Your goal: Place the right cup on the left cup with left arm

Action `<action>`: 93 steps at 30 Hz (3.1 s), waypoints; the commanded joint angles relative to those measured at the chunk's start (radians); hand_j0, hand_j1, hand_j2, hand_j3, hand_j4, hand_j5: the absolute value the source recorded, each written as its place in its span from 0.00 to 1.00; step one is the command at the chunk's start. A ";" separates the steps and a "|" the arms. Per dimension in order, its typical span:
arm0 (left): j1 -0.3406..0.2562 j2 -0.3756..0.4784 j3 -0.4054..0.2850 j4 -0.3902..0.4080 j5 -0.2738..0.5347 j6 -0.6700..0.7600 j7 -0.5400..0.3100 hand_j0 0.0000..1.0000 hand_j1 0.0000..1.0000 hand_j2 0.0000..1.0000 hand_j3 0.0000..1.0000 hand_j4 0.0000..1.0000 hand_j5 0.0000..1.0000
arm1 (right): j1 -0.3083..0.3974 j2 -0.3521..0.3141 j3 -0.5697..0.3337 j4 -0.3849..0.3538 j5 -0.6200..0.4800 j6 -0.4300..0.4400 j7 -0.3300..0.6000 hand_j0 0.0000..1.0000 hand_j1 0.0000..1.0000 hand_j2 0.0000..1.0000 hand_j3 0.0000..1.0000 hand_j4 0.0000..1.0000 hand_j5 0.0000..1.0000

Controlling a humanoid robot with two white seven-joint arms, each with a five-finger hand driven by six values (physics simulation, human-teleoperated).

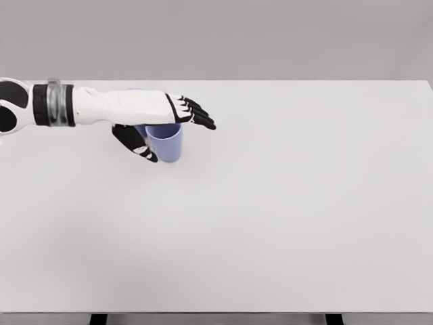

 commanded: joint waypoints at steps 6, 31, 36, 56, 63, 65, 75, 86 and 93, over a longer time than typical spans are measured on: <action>-0.061 -0.007 -0.040 0.144 -0.069 0.002 0.000 1.00 1.00 1.00 1.00 1.00 1.00 | 0.000 0.000 0.000 0.000 0.001 -0.001 0.000 1.00 1.00 1.00 1.00 1.00 1.00; -0.069 -0.127 -0.120 0.391 -0.069 0.002 0.077 1.00 1.00 1.00 1.00 1.00 1.00 | 0.000 0.000 0.000 0.000 0.001 -0.001 0.000 1.00 1.00 1.00 1.00 1.00 1.00; -0.043 -0.176 -0.120 0.442 -0.098 0.002 0.108 1.00 1.00 1.00 1.00 1.00 1.00 | 0.000 0.000 0.000 0.000 0.001 -0.001 0.000 1.00 1.00 1.00 1.00 1.00 1.00; -0.021 -0.201 -0.120 0.460 -0.115 0.002 0.115 1.00 1.00 1.00 1.00 1.00 1.00 | 0.000 0.000 0.000 0.000 0.001 -0.001 0.000 1.00 1.00 1.00 1.00 1.00 1.00; 0.005 -0.204 -0.121 0.468 -0.116 0.002 0.115 1.00 1.00 1.00 1.00 1.00 1.00 | 0.000 0.000 0.000 0.000 0.001 -0.001 0.000 1.00 1.00 1.00 1.00 1.00 1.00; 0.006 -0.204 -0.121 0.468 -0.118 0.002 0.115 0.92 0.92 0.92 0.92 0.92 0.92 | 0.000 0.000 0.000 0.000 0.001 -0.001 0.000 1.00 1.00 1.00 1.00 1.00 1.00; 0.006 -0.199 -0.118 0.451 -0.113 0.002 0.117 0.53 0.53 0.53 0.53 0.53 0.53 | 0.000 0.000 0.000 0.000 0.001 -0.001 0.000 1.00 1.00 1.00 1.00 1.00 1.00; -0.061 0.028 -0.107 0.114 -0.023 0.002 0.111 0.39 0.39 0.39 0.39 0.39 0.39 | 0.000 0.000 0.000 0.000 0.001 -0.001 0.000 1.00 1.00 1.00 1.00 1.00 1.00; -0.219 0.114 -0.210 0.048 0.073 0.002 0.108 0.40 0.40 0.40 0.40 0.40 0.40 | 0.000 0.000 0.000 0.000 0.001 -0.001 0.000 1.00 1.00 1.00 1.00 1.00 1.00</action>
